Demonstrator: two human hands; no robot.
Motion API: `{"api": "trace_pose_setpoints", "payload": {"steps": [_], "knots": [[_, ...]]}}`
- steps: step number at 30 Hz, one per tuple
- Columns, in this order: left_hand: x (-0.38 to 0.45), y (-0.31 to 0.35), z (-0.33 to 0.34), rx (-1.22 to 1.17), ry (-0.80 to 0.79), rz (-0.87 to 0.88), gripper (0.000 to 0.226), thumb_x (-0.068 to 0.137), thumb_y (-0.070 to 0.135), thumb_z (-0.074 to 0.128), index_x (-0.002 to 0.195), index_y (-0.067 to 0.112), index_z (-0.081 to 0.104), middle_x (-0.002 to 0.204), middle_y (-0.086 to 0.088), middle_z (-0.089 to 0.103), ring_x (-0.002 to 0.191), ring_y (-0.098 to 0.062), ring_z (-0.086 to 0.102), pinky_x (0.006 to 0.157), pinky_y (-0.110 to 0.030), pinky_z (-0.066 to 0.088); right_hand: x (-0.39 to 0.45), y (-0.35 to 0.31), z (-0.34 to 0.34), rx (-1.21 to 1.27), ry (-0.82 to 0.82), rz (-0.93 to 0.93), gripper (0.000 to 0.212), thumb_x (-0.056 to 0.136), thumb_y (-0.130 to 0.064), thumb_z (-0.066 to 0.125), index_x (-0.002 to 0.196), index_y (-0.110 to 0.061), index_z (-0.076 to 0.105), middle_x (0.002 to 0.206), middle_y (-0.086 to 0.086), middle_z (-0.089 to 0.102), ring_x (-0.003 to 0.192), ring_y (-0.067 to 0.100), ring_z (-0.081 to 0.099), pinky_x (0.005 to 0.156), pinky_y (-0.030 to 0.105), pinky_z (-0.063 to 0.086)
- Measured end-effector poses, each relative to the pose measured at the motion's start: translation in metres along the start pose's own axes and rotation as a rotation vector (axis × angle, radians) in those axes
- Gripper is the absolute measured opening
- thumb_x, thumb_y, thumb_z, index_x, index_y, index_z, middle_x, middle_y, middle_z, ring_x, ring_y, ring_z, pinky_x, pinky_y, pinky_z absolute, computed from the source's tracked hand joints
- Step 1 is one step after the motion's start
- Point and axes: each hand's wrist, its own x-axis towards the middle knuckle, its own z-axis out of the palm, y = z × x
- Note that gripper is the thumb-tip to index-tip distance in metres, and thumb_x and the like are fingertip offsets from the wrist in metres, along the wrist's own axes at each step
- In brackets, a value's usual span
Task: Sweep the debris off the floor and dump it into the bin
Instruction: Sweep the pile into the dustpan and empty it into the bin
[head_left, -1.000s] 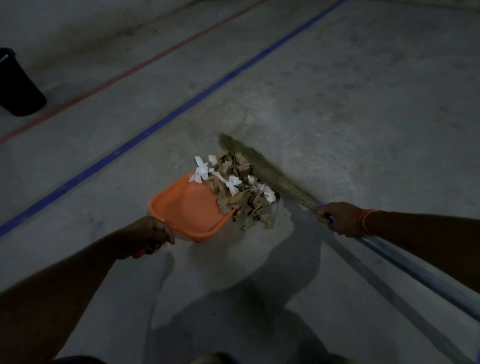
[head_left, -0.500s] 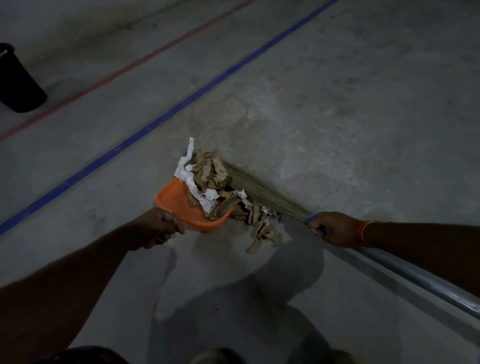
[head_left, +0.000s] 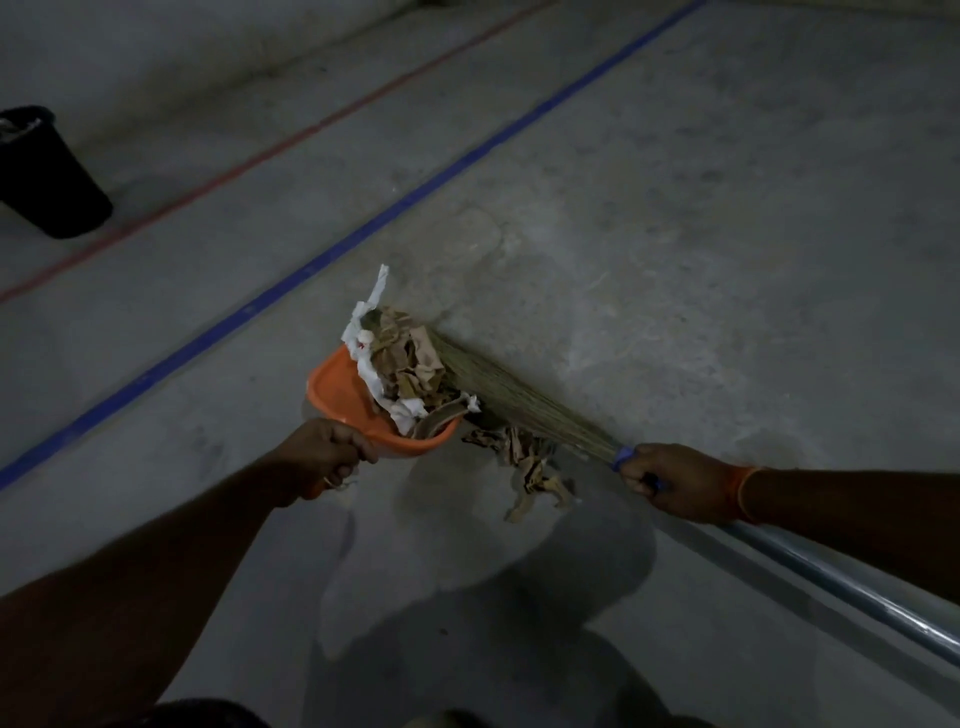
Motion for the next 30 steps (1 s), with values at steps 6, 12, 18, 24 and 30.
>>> {"api": "trace_pose_setpoints", "payload": {"steps": [6, 12, 18, 24, 30], "knots": [[-0.007, 0.003, -0.003, -0.081, 0.035, 0.039, 0.030, 0.092, -0.012, 0.048, 0.081, 0.002, 0.073, 0.057, -0.013, 0.054, 0.043, -0.014, 0.045, 0.041, -0.019, 0.036, -0.002, -0.005, -0.011, -0.031, 0.075, -0.052, 0.040, 0.068, 0.002, 0.055, 0.064, -0.035, 0.038, 0.079, -0.014, 0.043, 0.072, -0.006, 0.045, 0.067, 0.009, 0.034], [-0.011, 0.005, -0.013, -0.136, 0.137, 0.093, 0.030, 0.091, -0.011, 0.048, 0.081, 0.003, 0.073, 0.059, -0.015, 0.055, 0.046, -0.018, 0.046, 0.042, -0.022, 0.038, -0.007, -0.009, -0.023, -0.106, 0.135, -0.098, 0.036, 0.070, -0.006, 0.053, 0.066, -0.040, 0.040, 0.081, -0.014, 0.041, 0.070, 0.000, 0.044, 0.063, 0.014, 0.033], [-0.014, 0.001, -0.016, -0.234, 0.192, 0.101, 0.030, 0.090, -0.015, 0.045, 0.079, 0.000, 0.069, 0.058, -0.015, 0.053, 0.046, -0.020, 0.044, 0.042, -0.021, 0.037, -0.008, -0.014, -0.032, -0.144, 0.205, -0.101, 0.039, 0.075, -0.001, 0.054, 0.066, -0.035, 0.037, 0.082, -0.012, 0.040, 0.068, 0.001, 0.043, 0.062, 0.019, 0.035], [-0.014, -0.001, -0.020, -0.235, 0.228, 0.105, 0.032, 0.091, -0.014, 0.047, 0.077, 0.004, 0.070, 0.057, -0.014, 0.053, 0.048, -0.021, 0.045, 0.043, -0.023, 0.040, 0.001, -0.021, -0.043, -0.163, 0.243, -0.093, 0.036, 0.073, 0.002, 0.055, 0.066, -0.029, 0.038, 0.081, -0.009, 0.040, 0.066, 0.003, 0.042, 0.062, 0.023, 0.037], [-0.018, 0.001, -0.021, -0.244, 0.223, 0.086, 0.027, 0.091, -0.014, 0.044, 0.082, -0.002, 0.067, 0.054, -0.012, 0.050, 0.042, -0.016, 0.041, 0.039, -0.020, 0.036, 0.005, -0.023, -0.047, -0.155, 0.286, -0.081, 0.033, 0.076, 0.001, 0.056, 0.066, -0.026, 0.040, 0.079, -0.009, 0.043, 0.066, 0.003, 0.043, 0.062, 0.026, 0.040]]}}
